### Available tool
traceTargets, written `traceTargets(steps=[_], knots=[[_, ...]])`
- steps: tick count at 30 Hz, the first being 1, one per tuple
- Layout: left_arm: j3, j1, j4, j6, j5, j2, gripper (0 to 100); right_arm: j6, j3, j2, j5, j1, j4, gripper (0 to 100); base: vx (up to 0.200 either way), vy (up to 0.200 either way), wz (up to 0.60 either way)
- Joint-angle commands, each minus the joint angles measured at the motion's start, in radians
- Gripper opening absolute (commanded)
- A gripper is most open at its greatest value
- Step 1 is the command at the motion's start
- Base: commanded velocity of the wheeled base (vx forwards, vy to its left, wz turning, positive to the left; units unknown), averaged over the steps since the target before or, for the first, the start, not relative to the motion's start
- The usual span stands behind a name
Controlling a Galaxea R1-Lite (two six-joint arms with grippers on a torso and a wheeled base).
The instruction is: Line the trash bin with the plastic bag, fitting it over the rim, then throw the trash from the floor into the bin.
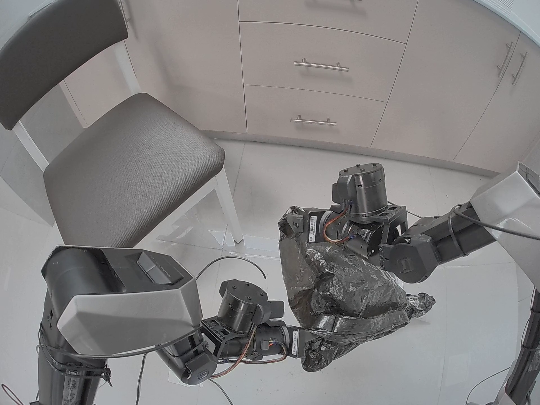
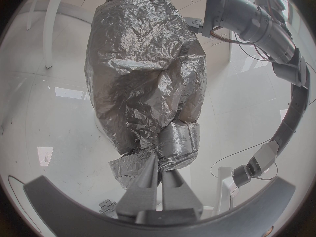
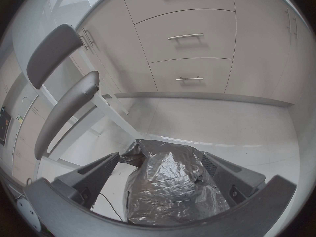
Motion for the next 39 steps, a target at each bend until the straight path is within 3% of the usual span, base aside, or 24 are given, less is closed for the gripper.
traceTargets(steps=[1,14,15,24,30,39], knots=[[0.0,0.0,0.0,-0.001,0.0,0.0,0,0.001,0.007,0.027,-0.004,-0.006,0.0,100,0.0,0.0,0.0],[0.0,0.001,0.0,-0.001,0.001,0.0,0,-0.004,0.005,0.056,-0.027,-0.026,-0.005,100,0.0,0.0,0.0],[0.0,0.001,0.0,-0.001,0.001,0.0,0,-0.006,0.007,0.056,-0.033,-0.028,-0.006,0,0.0,0.0,0.0],[0.012,0.001,-0.033,-0.001,0.001,0.006,0,0.005,0.042,0.058,-0.036,-0.034,-0.009,0,0.0,0.0,0.0],[0.014,0.001,-0.049,-0.002,0.001,0.012,0,0.079,0.18,0.058,-0.033,-0.063,-0.066,0,0.0,0.0,0.0],[0.014,0.005,-0.046,-0.002,0.001,0.012,0,0.086,0.373,0.061,-0.006,-0.129,-0.15,0,0.0,0.0,0.0]])
